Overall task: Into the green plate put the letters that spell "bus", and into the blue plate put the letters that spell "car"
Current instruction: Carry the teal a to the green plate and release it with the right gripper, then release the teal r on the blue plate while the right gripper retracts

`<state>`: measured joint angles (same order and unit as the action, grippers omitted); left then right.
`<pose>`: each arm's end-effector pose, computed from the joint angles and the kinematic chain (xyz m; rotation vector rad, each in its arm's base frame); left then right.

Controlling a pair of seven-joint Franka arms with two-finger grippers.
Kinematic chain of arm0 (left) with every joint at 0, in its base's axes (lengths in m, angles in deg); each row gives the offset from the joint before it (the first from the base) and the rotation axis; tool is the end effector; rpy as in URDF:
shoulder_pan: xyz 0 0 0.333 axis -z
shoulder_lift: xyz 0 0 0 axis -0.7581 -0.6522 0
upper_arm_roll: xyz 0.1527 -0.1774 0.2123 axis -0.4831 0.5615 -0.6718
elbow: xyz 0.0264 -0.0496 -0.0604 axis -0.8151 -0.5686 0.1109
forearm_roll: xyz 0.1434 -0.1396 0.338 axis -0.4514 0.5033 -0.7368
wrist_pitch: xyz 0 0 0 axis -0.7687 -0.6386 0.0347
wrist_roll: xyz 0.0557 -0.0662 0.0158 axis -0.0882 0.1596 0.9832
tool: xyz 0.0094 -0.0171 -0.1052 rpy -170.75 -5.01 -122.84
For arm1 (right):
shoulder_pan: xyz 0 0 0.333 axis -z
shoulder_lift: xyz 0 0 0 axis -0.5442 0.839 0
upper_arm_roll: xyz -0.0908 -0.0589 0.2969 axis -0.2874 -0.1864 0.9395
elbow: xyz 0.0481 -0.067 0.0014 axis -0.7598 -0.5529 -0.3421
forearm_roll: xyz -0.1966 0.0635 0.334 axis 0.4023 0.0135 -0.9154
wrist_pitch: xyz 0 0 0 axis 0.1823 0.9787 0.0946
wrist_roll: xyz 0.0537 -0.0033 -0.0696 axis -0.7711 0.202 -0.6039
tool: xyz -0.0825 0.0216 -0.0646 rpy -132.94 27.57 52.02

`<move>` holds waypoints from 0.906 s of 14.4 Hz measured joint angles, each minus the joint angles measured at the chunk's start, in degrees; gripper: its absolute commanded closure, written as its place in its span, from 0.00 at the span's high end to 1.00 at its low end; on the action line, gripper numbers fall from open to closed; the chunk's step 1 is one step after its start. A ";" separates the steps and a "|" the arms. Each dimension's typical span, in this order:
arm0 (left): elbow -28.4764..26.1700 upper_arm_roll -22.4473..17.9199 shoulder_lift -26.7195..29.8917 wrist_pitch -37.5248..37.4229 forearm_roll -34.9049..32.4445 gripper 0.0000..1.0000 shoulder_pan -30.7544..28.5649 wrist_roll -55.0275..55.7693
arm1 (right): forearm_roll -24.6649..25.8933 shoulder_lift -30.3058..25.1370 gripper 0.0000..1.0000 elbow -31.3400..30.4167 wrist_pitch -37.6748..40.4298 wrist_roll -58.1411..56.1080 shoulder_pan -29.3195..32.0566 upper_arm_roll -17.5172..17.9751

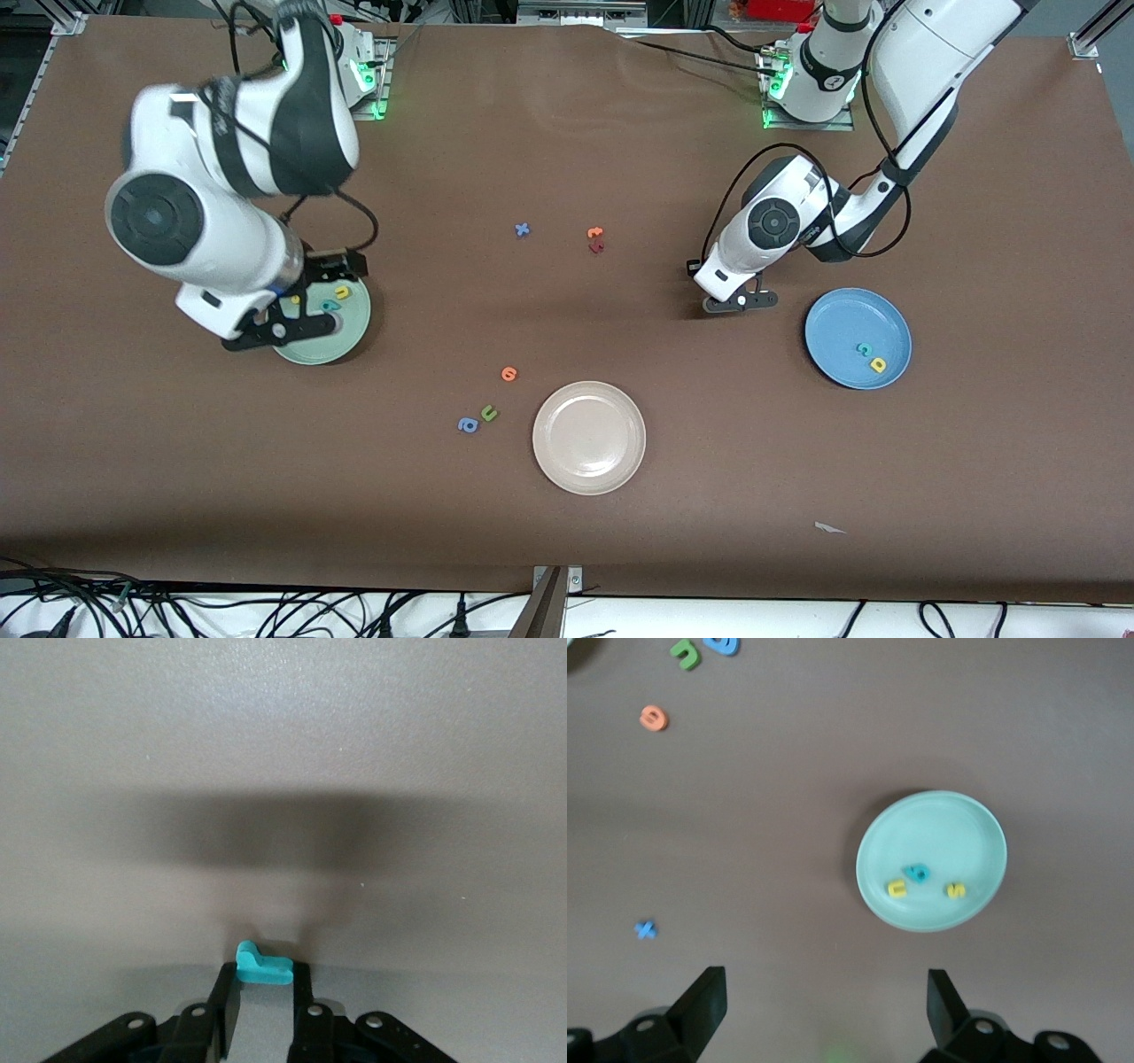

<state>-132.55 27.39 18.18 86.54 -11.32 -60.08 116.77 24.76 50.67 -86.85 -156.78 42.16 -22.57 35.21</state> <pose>0.4690 -0.2370 0.1693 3.1183 0.1767 -0.3310 0.6137 0.2033 0.4997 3.0370 0.2998 -0.3618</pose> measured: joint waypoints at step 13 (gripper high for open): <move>6.08 -1.18 2.44 -3.44 -1.49 0.16 -7.00 -4.34 | 14.98 -13.36 1.00 -7.37 -2.00 7.96 29.00 36.62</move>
<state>-126.47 26.21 20.62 83.10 -12.81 -67.08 112.44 39.74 37.30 -94.22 -158.78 50.12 6.44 71.82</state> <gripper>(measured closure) 0.718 0.000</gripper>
